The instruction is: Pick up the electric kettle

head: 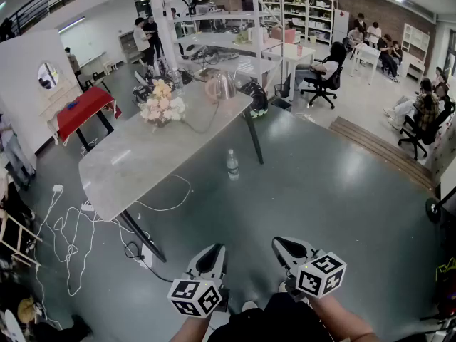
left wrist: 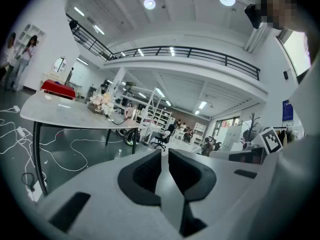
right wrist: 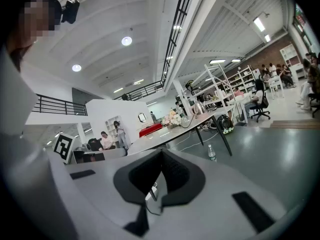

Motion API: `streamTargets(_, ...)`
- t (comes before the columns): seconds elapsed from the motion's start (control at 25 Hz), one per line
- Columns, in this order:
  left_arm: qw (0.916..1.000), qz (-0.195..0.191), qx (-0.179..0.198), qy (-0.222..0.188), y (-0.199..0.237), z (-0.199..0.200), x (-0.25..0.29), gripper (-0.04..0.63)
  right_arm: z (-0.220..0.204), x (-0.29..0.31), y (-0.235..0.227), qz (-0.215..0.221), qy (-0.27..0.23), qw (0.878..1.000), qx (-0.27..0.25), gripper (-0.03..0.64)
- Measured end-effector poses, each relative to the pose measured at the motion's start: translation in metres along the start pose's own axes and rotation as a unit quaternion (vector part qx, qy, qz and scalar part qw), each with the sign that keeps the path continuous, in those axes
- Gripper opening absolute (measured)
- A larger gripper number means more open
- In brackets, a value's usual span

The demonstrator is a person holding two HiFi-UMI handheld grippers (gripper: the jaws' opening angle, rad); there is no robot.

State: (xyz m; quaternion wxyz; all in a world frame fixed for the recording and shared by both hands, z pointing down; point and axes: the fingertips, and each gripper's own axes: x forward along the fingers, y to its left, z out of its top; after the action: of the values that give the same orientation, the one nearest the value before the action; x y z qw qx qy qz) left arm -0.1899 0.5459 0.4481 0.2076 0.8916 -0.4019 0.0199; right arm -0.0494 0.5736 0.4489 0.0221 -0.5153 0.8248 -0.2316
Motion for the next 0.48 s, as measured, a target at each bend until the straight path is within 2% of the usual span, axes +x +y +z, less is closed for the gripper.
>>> streamTargets(0.48,0.9998,-0.018,-0.003,0.002,0.0056,0.0055,-0.0007,0.044,0.0031,0.0112,0.0085,-0.001,-0.004,1.0,0.008,0.008)
